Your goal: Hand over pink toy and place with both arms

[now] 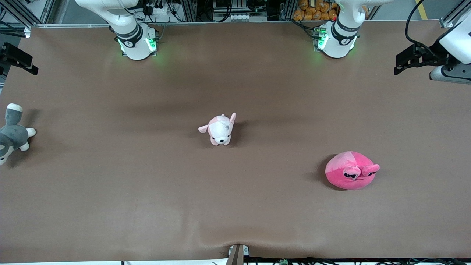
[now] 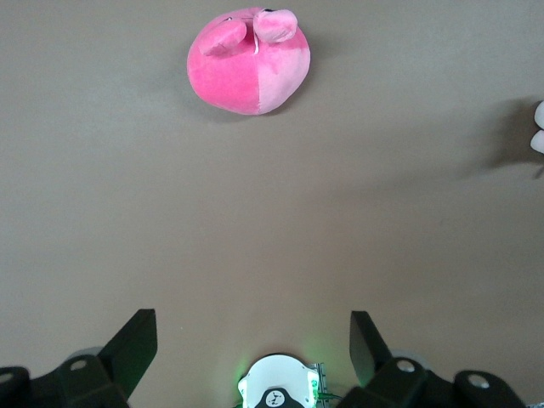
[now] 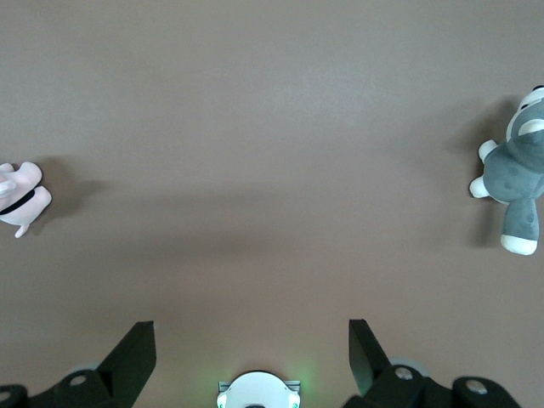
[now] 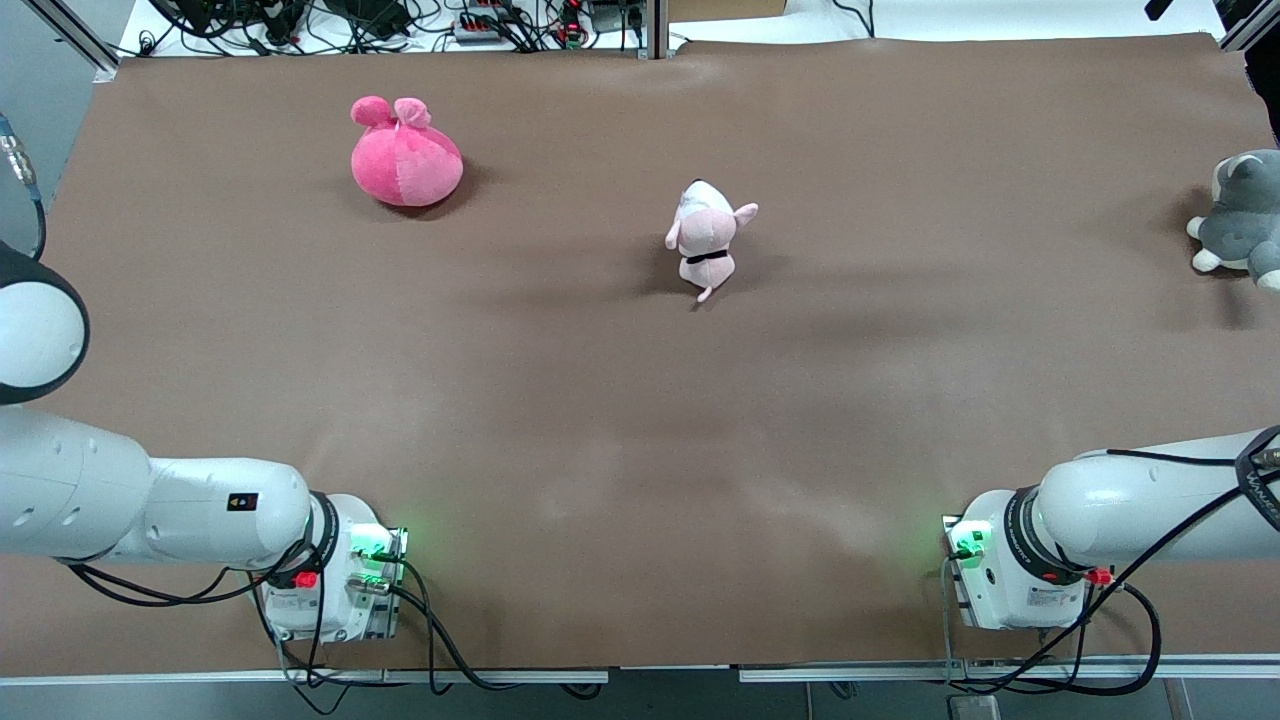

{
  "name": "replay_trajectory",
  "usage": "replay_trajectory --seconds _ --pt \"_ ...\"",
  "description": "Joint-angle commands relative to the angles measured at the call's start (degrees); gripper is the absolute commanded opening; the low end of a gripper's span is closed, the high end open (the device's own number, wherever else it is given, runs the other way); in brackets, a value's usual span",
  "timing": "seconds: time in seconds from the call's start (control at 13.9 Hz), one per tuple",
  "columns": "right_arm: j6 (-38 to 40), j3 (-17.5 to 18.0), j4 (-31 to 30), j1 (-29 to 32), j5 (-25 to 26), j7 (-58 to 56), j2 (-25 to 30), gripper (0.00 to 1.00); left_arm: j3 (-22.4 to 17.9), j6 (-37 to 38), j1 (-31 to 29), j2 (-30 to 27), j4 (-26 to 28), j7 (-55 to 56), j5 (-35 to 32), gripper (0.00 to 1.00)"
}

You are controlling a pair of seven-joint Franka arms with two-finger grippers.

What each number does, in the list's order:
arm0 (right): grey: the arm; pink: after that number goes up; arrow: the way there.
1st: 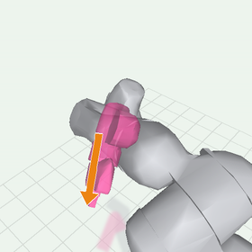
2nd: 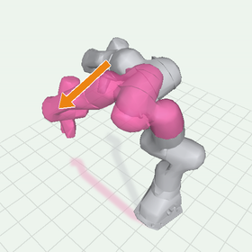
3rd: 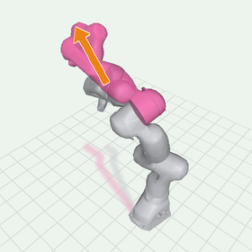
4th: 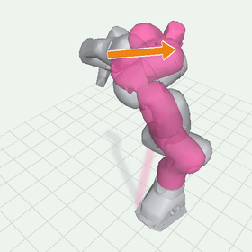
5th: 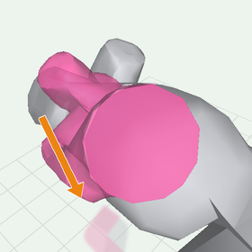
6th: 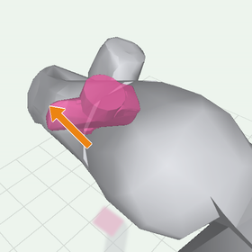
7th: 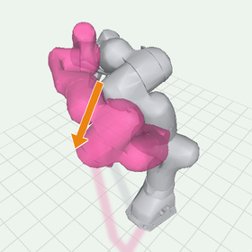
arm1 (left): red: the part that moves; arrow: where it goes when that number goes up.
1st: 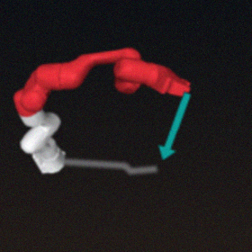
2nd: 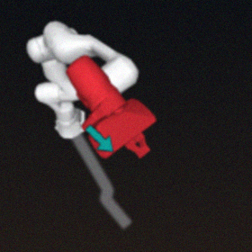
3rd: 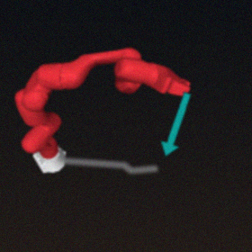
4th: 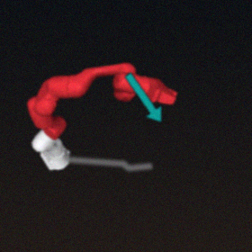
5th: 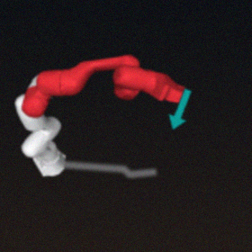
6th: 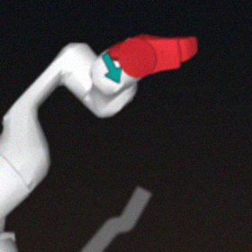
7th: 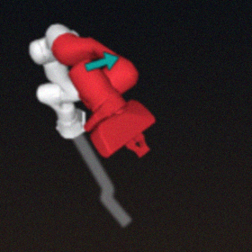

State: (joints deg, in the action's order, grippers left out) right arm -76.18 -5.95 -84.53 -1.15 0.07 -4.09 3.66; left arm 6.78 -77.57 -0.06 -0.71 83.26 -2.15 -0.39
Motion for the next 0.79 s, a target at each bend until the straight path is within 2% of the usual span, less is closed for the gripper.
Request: replay_trajectory --seconds 0.0,0.22,0.57,0.72 --pt "0.86 0.06 1.39 0.62 -0.95 -0.48 -0.84 1.0 0.16 -0.48 0.41 2.37 -0.29 0.92 -0.41 1.0" --pt "0.77 0.06 1.39 0.45 -0.86 -0.4 -0.84 1.0 -0.19 -1.79 -0.28 4.58 -1.61 7.93 -0.05 1.0" --pt "0.86 0.06 1.21 0.53 -0.86 -0.4 -0.93 1.0 -1.68 -4.34 -1.42 9.4 -1.52 12.07 -0.5 1.0" --pt "0.86 0.06 1.21 0.62 -0.95 -0.48 -0.93 1.0 -1.68 -6.97 -2.57 11.6 -1.35 18.73 -0.23 1.0"
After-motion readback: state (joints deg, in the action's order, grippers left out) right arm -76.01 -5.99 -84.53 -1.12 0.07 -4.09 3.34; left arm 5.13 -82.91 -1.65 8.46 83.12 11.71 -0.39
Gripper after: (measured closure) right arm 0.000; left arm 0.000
